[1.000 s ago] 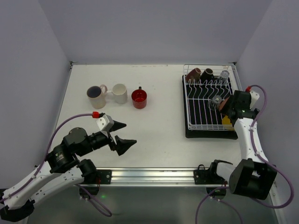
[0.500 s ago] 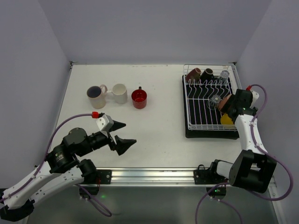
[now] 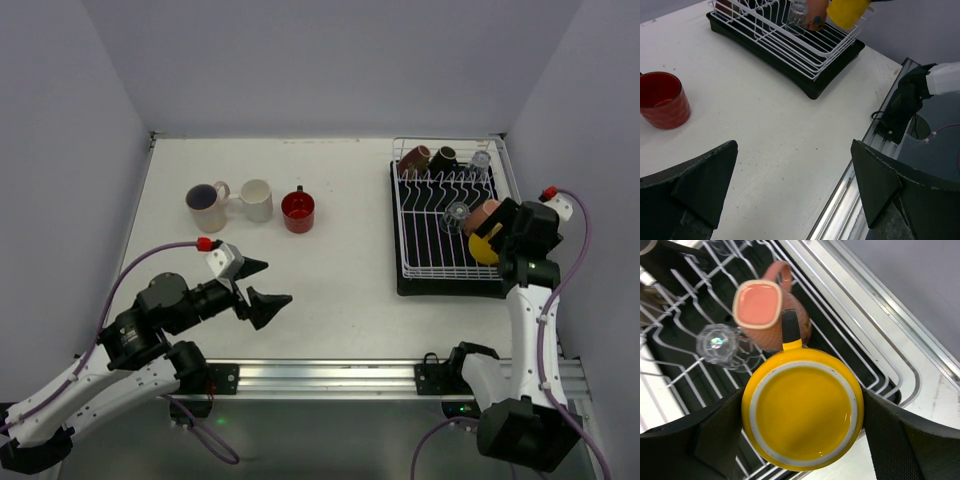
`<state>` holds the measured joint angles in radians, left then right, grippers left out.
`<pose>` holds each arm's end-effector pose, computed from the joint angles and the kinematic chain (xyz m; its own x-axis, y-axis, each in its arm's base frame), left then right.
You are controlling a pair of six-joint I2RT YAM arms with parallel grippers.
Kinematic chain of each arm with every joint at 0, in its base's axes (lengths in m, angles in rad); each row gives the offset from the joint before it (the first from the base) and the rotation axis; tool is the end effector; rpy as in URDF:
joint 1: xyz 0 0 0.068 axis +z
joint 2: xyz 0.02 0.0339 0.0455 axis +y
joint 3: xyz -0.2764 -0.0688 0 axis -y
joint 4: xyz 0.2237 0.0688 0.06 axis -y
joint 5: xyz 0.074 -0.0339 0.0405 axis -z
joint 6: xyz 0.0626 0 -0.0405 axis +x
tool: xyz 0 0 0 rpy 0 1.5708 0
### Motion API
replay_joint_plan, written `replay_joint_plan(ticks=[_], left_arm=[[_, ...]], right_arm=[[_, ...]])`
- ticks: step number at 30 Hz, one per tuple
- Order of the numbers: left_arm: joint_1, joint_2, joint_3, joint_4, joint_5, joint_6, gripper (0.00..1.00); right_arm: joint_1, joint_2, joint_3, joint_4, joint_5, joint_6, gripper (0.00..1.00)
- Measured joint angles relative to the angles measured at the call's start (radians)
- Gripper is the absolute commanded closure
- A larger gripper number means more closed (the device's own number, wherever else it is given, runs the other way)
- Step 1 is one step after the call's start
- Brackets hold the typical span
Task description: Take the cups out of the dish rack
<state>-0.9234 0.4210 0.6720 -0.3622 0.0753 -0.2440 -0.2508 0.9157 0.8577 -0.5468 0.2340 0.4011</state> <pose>0.0596 -0.0867 0.3250 -0.2680 -0.0450 -0.9624 0.7994 0.5471 -0.2482 0.1798 -0.0611 0.3029 -0.3407 0.4793 -0.8088 0.6074 0.7688 0.1998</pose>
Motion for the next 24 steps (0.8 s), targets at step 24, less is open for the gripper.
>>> replay_joint_plan(ticks=[24], left_arm=[[-0.002, 0.655, 0.056, 0.544, 0.161, -0.33, 0.1]], right_arm=[[0.002, -0.262, -0.156, 0.188, -0.542, 0.254, 0.61]])
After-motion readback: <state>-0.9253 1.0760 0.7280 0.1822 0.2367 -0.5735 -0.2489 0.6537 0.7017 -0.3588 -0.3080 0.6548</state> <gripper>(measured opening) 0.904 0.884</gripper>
